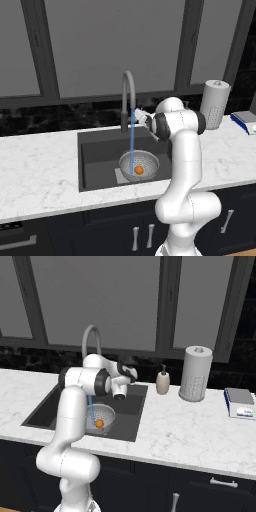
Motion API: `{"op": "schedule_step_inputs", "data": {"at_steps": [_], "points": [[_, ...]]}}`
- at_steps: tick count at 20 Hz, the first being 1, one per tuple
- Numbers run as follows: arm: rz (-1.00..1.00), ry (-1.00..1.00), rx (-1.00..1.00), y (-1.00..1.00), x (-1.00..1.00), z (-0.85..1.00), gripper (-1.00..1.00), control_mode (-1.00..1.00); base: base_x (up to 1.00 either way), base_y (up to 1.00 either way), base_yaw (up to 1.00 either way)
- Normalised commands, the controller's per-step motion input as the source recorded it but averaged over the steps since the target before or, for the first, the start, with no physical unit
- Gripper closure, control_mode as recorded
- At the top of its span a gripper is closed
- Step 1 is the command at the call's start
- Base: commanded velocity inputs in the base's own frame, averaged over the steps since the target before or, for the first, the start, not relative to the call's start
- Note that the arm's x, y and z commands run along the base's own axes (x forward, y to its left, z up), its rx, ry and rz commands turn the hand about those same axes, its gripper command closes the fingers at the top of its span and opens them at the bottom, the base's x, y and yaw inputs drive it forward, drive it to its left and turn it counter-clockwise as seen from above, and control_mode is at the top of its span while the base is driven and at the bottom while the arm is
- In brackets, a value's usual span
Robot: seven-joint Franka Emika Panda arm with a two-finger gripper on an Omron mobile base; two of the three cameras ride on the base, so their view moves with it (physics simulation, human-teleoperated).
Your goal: Put the colander in the sink, put the tangerine in the colander, and turn on the sink faucet and pour water over the colander.
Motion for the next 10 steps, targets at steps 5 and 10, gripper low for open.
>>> {"op": "schedule_step_inputs", "data": {"at_steps": [5,10], "points": [[-0.03,0.0,0.13,-0.91,0.1,0.0,1.0,-1.0,0.0,0.0,0.0],[0.05,-0.07,0.29,-0.32,-0.06,0.74,1.0,-1.0,0.0,0.0,0.0]]}}
